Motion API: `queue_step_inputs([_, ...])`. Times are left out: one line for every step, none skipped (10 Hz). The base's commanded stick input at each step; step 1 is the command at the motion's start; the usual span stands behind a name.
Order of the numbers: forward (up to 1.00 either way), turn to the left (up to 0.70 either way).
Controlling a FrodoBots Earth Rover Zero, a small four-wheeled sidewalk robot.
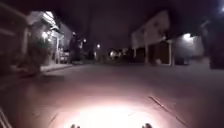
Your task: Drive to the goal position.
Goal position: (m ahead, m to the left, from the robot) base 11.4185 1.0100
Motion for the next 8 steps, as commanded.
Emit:
queue_step_inputs([1.00,0.00])
queue_step_inputs([1.00,0.00])
queue_step_inputs([1.00,0.00])
queue_step_inputs([1.00,0.00])
queue_step_inputs([1.00,0.00])
queue_step_inputs([1.00,0.00])
queue_step_inputs([1.00,0.00])
queue_step_inputs([1.00,0.00])
